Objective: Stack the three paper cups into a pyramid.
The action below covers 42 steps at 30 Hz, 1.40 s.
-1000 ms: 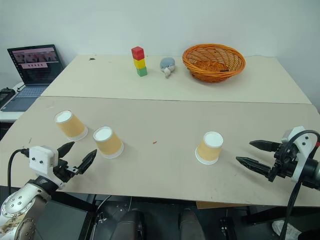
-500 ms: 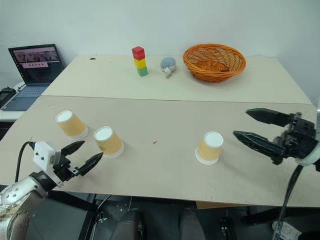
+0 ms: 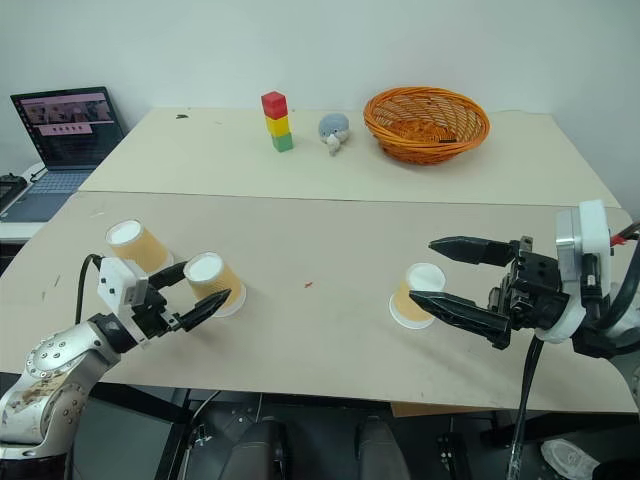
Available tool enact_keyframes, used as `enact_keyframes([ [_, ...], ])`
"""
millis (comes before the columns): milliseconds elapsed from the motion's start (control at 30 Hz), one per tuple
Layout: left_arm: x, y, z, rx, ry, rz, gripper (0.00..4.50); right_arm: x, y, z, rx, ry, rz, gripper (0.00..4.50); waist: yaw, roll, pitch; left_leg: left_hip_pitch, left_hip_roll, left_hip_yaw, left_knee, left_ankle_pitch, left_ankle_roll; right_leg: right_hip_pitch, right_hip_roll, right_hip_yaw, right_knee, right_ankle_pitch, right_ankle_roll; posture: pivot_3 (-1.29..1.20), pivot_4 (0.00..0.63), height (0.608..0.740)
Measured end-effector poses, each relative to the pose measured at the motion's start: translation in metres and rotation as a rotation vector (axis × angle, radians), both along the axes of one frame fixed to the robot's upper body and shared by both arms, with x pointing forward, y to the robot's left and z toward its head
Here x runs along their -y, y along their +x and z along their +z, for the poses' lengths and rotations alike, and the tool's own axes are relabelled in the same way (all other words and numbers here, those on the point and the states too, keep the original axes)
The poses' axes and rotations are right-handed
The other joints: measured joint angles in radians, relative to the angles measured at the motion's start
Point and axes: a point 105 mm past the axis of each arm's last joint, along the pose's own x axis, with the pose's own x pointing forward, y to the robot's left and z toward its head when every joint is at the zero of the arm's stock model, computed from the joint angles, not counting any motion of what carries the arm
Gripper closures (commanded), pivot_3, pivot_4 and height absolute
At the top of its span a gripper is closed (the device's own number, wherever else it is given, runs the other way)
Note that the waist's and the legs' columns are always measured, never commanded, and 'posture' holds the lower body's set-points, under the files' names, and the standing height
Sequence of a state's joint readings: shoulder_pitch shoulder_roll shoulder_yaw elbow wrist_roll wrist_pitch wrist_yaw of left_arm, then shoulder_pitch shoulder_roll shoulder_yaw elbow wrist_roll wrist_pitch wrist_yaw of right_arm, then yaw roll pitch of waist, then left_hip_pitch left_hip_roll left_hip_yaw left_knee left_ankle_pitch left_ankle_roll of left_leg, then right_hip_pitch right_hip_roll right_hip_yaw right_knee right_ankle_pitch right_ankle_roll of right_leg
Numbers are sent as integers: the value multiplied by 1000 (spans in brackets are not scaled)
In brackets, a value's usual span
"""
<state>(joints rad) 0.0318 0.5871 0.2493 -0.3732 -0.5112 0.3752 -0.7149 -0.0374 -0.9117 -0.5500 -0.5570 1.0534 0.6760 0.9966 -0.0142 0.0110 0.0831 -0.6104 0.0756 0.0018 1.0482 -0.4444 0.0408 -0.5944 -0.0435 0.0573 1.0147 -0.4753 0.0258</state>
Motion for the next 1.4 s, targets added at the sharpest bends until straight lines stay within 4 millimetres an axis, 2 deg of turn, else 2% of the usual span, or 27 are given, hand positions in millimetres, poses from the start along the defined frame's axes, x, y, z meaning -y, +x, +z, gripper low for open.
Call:
enact_keyframes([
  [300, 7, 7, -3, -12, -13, -21, 57, -8, -5, 0, 15, -20, 24, 0, 3, 0, 0, 0, 0, 0, 0, 0, 0, 0, -1, 0, 0, 0, 0, 0, 150, 638],
  [600, 17, 22, 16, 49, -47, -28, 57, -8, -3, 0, 19, -20, 5, 0, 1, 0, 0, 0, -1, 0, 0, 0, 0, 0, 0, 0, 0, 0, 0, 0, 150, 638],
  [867, 16, 23, 14, 40, -53, -20, 57, -9, -2, 2, 22, -9, -9, 0, 1, 0, 0, 0, -1, 0, 0, 0, 0, 0, 0, 0, 0, 0, 0, 0, 150, 638],
  [967, 17, 23, 14, 39, -62, -22, 740, -9, -2, 3, 25, -5, -8, 0, 2, 0, 0, 0, -1, 0, 0, 0, 0, 0, 0, 0, 0, 0, 0, 0, 150, 638],
  [1067, 16, 24, 13, 38, -66, -10, 1750, -9, -1, 6, 35, -1, -6, 0, 2, 0, 0, 0, -1, 0, 0, 0, 0, 0, 0, 0, 0, 0, 0, 0, 150, 638],
  [1400, 25, 31, 17, 38, -80, -22, 1750, -8, 1, 8, 41, 3, -15, 0, 3, -1, 0, 0, -1, -1, 0, 0, 0, 1, -1, 0, 0, 0, 0, 0, 150, 638],
])
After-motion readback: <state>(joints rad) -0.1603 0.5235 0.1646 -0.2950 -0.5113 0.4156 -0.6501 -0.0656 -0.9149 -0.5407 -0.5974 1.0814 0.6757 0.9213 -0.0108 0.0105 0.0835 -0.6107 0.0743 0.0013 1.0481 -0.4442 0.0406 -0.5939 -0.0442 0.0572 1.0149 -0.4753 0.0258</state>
